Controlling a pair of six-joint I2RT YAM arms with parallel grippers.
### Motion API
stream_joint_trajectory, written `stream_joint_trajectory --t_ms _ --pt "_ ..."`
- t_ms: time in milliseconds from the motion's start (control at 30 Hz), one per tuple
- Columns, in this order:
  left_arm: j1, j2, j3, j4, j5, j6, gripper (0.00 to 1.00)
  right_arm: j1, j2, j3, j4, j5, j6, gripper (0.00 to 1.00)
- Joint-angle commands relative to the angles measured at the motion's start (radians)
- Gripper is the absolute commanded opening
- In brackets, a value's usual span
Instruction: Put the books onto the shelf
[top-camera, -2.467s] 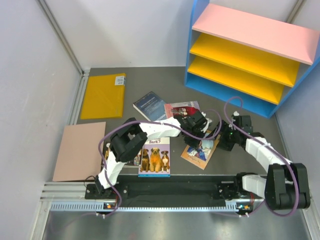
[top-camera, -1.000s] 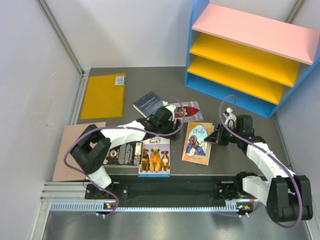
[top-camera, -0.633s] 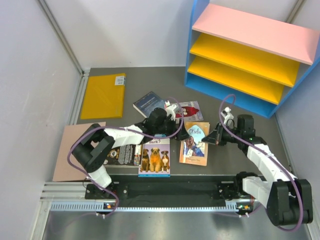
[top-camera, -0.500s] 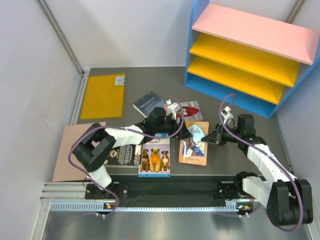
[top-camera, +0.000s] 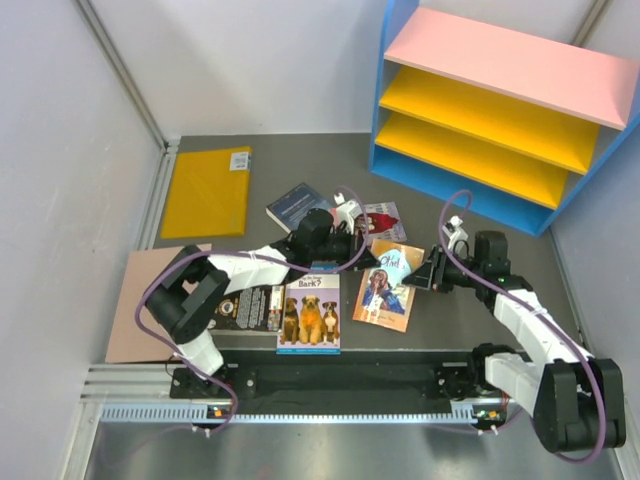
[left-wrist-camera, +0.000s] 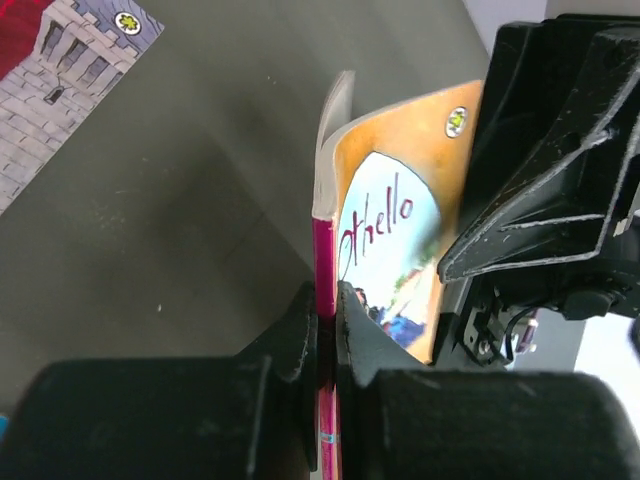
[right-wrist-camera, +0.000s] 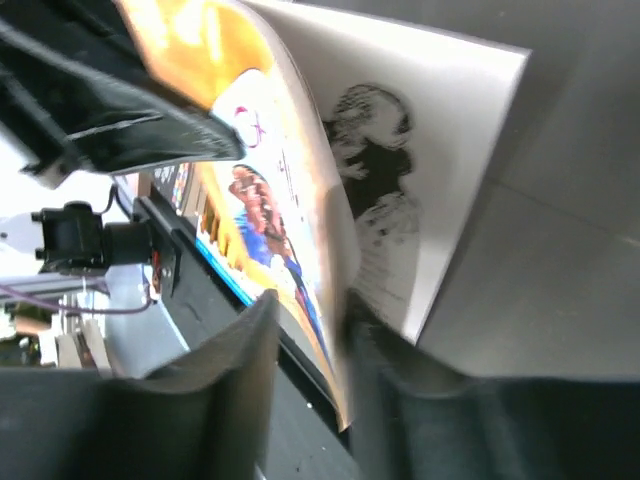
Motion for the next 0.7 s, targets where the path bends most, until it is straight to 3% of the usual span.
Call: stream_joint_trajectory --t_ms 0,100,367,567,667 --pt "0.005 -0.104 0.129 -0.160 -0.094 0.124 0.00 0.012 -0.062 0.016 -0.003 0.042 -0.001 0.49" --pt "0.028 -0.125 0.184 -0.217 -0.097 0.151 0.00 0.012 -0.086 -0.009 0.026 0.014 0.012 0.57" --pt "0.105 -0.141 0.244 -0.198 0.049 0.119 0.00 0.009 -0.186 -0.075 0.113 -0.033 0.035 0.60" --pt "0.123 -0.144 0.291 -0.167 0.132 0.071 0.00 0.008 -0.295 -0.150 0.334 -0.083 0.103 0.61" --pt "0.125 -0.136 0.319 -0.167 0.181 0.047 0.00 0.009 -0.333 -0.156 0.359 -0.065 0.115 0.63"
